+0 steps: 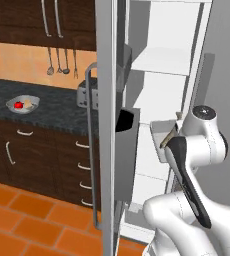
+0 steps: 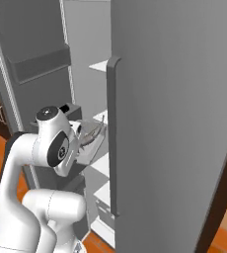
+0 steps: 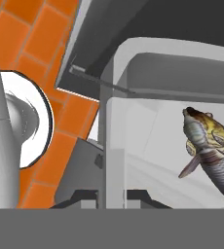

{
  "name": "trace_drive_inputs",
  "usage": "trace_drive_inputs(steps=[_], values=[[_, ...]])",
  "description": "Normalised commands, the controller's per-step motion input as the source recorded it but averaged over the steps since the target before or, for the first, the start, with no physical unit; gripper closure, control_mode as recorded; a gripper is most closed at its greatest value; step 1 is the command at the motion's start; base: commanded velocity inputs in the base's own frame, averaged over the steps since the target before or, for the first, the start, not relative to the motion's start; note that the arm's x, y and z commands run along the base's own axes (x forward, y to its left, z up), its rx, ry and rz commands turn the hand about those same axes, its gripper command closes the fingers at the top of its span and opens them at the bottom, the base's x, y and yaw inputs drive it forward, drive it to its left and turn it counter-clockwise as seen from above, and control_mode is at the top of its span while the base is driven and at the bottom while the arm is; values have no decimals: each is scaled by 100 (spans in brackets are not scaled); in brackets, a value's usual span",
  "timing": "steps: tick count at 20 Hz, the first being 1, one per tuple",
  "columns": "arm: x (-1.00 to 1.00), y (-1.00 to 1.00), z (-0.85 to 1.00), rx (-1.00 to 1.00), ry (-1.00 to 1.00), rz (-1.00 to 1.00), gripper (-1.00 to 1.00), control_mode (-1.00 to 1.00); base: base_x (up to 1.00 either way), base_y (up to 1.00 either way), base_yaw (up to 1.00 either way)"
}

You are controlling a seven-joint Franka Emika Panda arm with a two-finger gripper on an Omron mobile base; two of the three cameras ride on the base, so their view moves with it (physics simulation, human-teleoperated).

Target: Take the meat container that has the fish and place it on the second highest rack of the freezer. Then take the vegetable container that has the tomato and squash and place it on the highest rack of the freezer.

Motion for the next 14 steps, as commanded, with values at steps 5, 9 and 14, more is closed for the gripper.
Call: trace_drive_inputs(steps=[5, 9, 14], values=[[0, 0, 0, 0, 0, 0, 100, 100, 51, 2, -4], [0, 0, 0, 0, 0, 0, 100, 100, 14, 35, -7], [0, 0, 0, 0, 0, 0, 100, 100, 3, 54, -9]])
